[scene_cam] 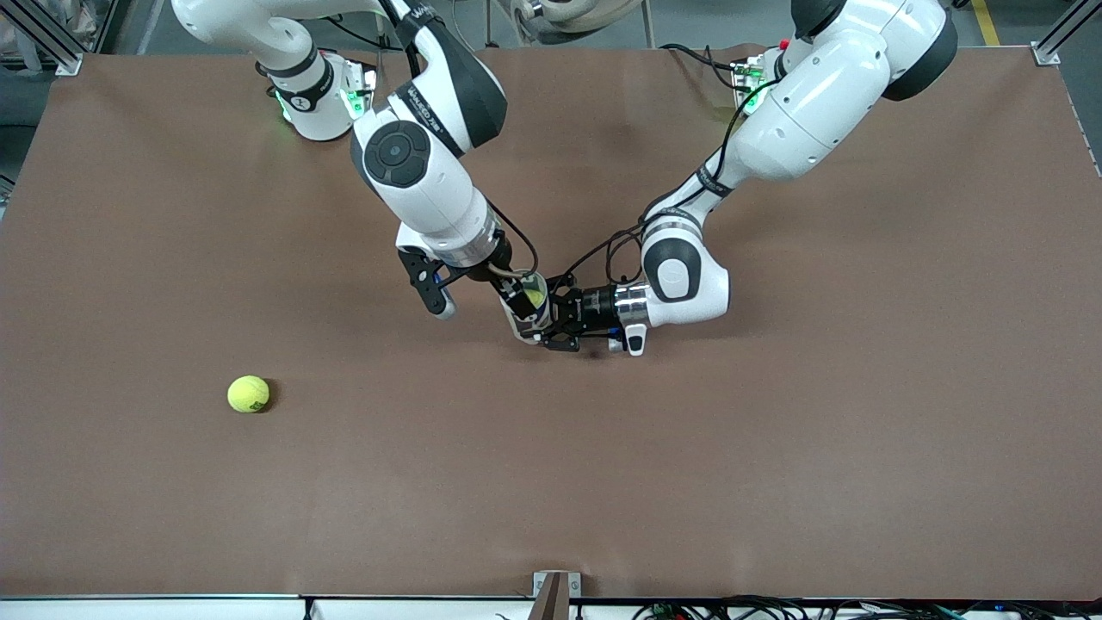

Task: Insert tennis ball vertically with right arm
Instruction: 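Push the ball into the tube opening with the right gripper and release, then move the right gripper to the second tennis ball and grasp it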

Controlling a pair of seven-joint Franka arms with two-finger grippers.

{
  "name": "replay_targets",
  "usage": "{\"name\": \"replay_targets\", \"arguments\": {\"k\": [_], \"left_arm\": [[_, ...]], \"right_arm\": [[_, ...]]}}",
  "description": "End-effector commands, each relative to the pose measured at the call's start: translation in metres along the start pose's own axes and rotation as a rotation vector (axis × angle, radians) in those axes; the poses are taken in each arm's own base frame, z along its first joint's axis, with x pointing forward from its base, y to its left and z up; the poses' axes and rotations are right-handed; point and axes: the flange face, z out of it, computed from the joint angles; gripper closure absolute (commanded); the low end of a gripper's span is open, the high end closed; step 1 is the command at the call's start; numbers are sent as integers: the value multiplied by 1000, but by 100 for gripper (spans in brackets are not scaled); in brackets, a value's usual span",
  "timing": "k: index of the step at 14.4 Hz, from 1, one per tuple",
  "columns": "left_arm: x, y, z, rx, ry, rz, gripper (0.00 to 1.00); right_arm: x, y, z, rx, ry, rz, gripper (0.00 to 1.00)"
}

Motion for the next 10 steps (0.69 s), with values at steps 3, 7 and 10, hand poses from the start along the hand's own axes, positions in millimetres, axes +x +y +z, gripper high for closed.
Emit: {"name": "replay_targets", "arguments": {"k": [3, 7, 10], "left_arm": [[-4, 3, 3, -15, -35, 5, 37], [-4, 3, 3, -16, -36, 6, 34], [-4, 3, 3, -16, -36, 6, 32]], "right_arm": [[122, 13, -17, -78, 35, -181, 0], [247, 69, -14, -162, 33, -364, 0], [341, 109, -20, -167, 43, -502, 0]]}}
